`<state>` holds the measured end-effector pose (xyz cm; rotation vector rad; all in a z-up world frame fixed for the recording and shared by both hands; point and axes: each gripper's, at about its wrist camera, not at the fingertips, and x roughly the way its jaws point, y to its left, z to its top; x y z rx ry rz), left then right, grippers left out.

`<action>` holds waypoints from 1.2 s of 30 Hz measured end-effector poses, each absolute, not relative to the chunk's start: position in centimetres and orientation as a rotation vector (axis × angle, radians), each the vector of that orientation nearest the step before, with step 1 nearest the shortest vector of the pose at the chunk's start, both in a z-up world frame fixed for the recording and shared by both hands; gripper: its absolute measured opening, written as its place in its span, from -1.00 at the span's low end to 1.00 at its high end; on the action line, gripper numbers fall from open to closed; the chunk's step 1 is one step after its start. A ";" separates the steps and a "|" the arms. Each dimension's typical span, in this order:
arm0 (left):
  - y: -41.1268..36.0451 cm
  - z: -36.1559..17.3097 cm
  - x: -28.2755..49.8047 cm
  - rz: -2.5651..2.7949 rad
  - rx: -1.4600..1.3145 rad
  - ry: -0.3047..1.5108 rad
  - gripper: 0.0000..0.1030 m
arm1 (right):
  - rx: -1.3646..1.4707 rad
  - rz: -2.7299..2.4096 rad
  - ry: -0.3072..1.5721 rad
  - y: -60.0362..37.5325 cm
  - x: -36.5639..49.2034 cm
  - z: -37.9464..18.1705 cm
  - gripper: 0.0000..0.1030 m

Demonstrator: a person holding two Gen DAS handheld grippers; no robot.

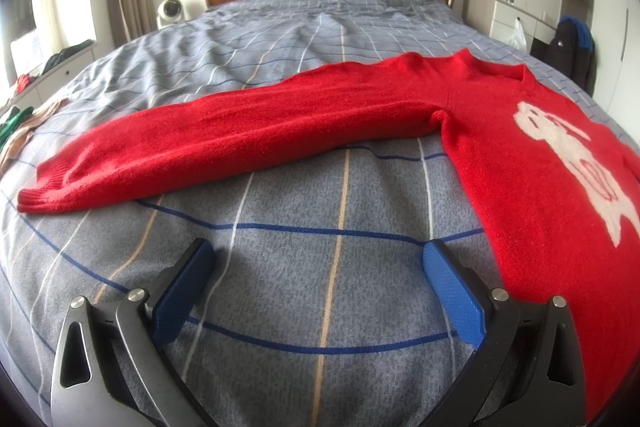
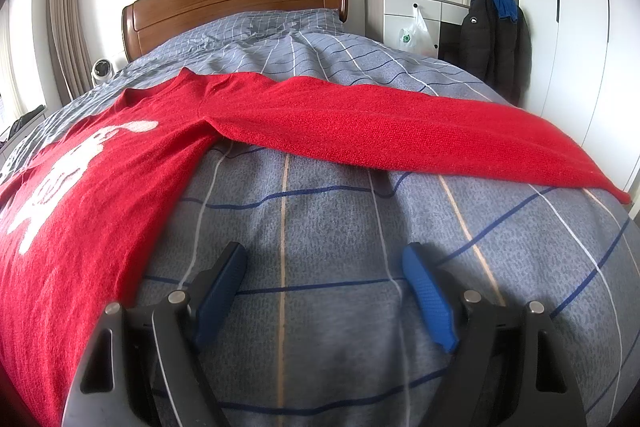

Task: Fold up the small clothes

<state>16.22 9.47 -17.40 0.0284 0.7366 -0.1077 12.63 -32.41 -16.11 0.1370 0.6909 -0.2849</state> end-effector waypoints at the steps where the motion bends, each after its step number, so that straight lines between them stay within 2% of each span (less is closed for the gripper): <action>1: 9.5 -17.4 16.2 -0.108 0.028 0.736 0.99 | 0.137 -0.285 0.691 -32.4 12.6 -16.1 0.54; 36: 9.5 -17.2 16.0 -0.104 0.021 0.722 0.99 | 0.131 -0.292 0.681 -32.3 12.5 -16.0 0.55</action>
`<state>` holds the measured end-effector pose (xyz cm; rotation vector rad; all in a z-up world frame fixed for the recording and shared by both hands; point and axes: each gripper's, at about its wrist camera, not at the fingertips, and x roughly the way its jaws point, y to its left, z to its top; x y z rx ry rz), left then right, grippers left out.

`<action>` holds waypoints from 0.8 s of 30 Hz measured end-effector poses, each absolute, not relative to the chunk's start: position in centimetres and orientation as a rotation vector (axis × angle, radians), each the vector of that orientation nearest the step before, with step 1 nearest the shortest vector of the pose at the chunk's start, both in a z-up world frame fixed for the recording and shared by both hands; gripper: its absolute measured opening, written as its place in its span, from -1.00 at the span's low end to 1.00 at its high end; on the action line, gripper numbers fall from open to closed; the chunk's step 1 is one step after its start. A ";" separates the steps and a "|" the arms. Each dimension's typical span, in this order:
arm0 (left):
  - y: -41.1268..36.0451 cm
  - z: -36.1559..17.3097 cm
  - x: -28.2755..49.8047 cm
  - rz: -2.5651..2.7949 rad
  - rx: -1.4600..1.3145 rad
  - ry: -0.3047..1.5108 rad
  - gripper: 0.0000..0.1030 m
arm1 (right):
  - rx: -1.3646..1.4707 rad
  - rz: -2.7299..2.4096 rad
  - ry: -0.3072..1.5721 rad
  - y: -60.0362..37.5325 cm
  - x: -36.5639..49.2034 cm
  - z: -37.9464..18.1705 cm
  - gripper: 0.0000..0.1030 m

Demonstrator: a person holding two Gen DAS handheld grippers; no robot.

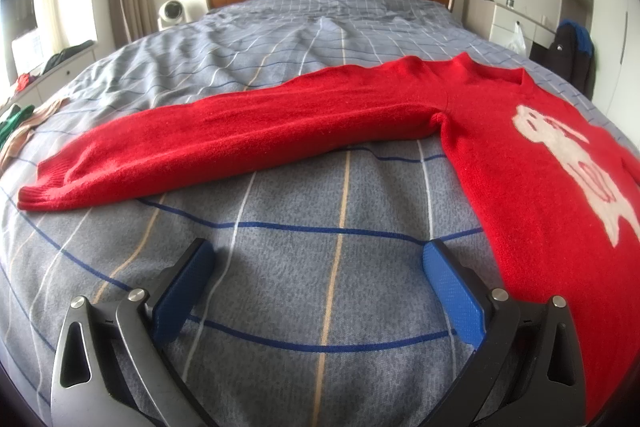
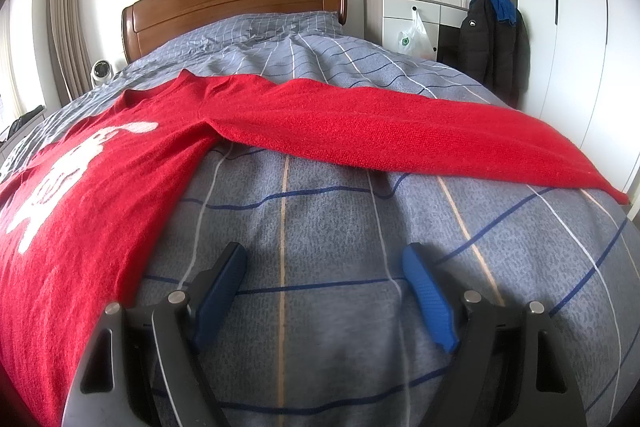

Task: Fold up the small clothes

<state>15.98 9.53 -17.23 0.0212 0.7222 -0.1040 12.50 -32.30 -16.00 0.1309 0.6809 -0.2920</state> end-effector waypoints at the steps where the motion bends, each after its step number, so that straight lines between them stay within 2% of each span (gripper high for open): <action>1: 9.5 -17.3 16.0 -0.104 0.021 0.722 0.99 | 0.131 -0.292 0.681 -32.3 12.5 -16.0 0.55; 24: 9.5 -17.3 16.0 -0.104 0.021 0.723 0.99 | 0.126 -0.295 0.687 -32.4 12.5 -16.1 0.56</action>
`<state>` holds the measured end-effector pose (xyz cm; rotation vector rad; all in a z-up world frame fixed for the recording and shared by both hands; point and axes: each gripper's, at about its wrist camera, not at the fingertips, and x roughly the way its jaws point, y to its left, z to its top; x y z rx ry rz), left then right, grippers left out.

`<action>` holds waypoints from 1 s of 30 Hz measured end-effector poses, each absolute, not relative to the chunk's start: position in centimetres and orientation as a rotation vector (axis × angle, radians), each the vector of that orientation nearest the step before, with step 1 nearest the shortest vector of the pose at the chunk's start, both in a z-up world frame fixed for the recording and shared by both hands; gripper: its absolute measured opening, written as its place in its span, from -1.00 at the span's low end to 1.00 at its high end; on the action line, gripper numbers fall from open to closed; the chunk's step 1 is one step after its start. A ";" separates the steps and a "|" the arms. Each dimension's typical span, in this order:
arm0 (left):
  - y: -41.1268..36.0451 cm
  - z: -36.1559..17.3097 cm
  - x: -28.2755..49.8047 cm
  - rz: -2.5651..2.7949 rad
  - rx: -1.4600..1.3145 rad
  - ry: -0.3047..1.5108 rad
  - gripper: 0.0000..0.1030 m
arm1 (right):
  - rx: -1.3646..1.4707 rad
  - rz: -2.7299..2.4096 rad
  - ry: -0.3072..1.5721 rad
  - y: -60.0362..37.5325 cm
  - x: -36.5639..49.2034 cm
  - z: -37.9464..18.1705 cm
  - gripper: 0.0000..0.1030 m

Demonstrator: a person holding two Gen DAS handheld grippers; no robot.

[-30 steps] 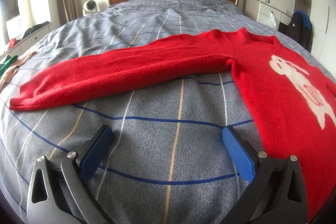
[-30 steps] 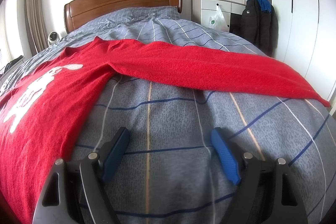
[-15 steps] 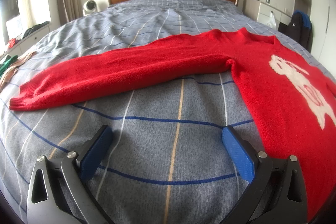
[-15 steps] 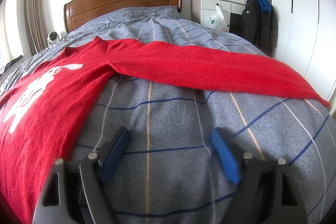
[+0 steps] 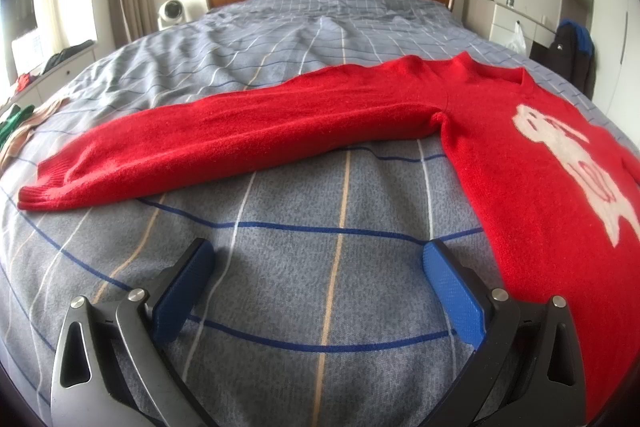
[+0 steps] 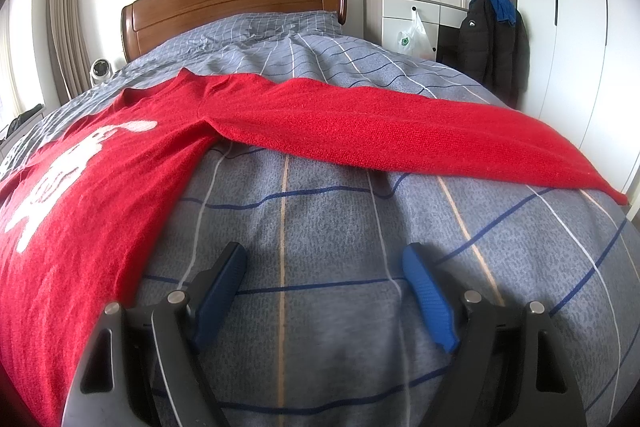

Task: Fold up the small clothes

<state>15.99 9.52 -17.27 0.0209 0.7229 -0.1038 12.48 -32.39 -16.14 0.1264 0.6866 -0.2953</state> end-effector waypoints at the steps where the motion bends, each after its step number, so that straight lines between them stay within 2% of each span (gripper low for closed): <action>1: 9.5 -17.3 16.0 -0.104 0.020 0.723 0.99 | 0.126 -0.296 0.688 -32.4 12.5 -16.2 0.56; 30: 9.5 -17.3 15.9 -0.104 0.018 0.723 0.99 | 0.101 -0.325 0.690 -32.0 12.3 -16.1 0.62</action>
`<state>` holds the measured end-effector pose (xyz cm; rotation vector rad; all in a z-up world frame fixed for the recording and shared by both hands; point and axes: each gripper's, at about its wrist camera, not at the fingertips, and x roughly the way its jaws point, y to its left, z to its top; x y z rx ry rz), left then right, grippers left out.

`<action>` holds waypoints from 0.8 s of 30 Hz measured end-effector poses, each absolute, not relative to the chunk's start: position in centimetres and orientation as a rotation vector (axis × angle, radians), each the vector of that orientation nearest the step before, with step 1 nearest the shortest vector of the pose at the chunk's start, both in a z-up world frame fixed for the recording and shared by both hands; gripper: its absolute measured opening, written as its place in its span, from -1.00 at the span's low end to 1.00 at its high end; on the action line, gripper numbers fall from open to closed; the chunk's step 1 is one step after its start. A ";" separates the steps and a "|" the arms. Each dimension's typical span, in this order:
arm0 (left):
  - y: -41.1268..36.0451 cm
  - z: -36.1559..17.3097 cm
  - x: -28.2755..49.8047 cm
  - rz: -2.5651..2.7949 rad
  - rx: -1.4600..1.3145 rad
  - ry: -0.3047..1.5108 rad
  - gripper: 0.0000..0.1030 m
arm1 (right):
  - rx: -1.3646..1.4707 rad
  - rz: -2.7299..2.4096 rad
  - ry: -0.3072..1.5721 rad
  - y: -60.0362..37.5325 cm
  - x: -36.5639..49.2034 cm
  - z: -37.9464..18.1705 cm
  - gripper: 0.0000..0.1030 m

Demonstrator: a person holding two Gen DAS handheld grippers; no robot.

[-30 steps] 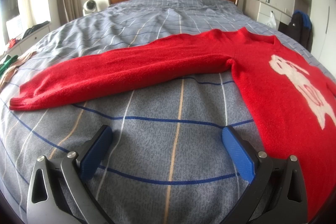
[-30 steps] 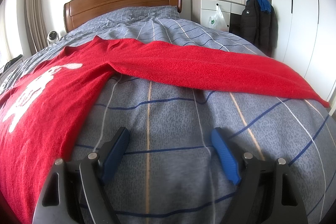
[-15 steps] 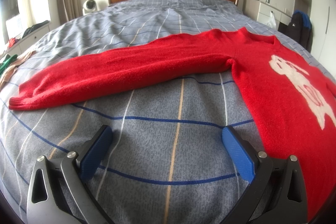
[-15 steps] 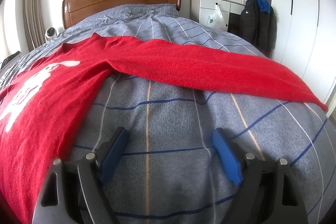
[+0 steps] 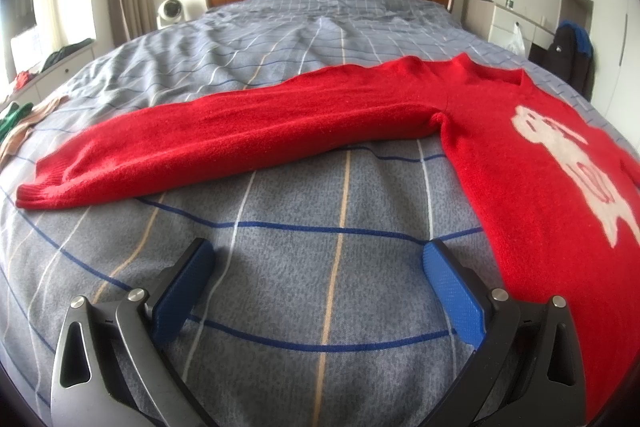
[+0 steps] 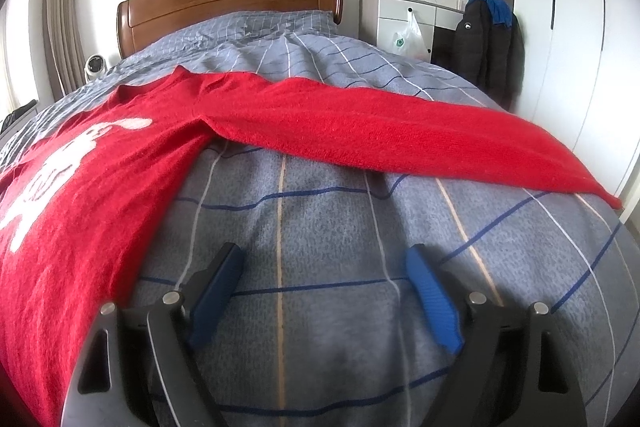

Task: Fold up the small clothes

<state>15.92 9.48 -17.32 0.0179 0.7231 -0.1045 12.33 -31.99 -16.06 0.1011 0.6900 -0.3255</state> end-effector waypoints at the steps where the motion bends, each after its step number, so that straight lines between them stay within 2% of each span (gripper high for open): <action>1: 9.4 -17.3 15.9 -0.104 0.018 0.723 0.99 | 0.101 -0.325 0.690 -32.0 12.3 -16.1 0.62; 11: 9.3 -17.3 15.8 -0.106 0.014 0.723 0.99 | 0.107 -0.319 0.687 -32.1 12.1 -15.9 0.62; 15: 9.3 -17.3 15.8 -0.105 0.014 0.722 0.99 | 0.171 -0.256 0.781 -33.0 11.7 -14.1 0.63; 20: 9.3 -17.3 15.8 -0.104 0.014 0.722 0.99 | 0.488 -0.211 0.648 -38.6 7.7 -9.7 0.63; 24: 9.3 -17.3 15.8 -0.104 0.014 0.723 0.99 | 0.940 -0.257 0.565 -47.1 5.1 -9.8 0.62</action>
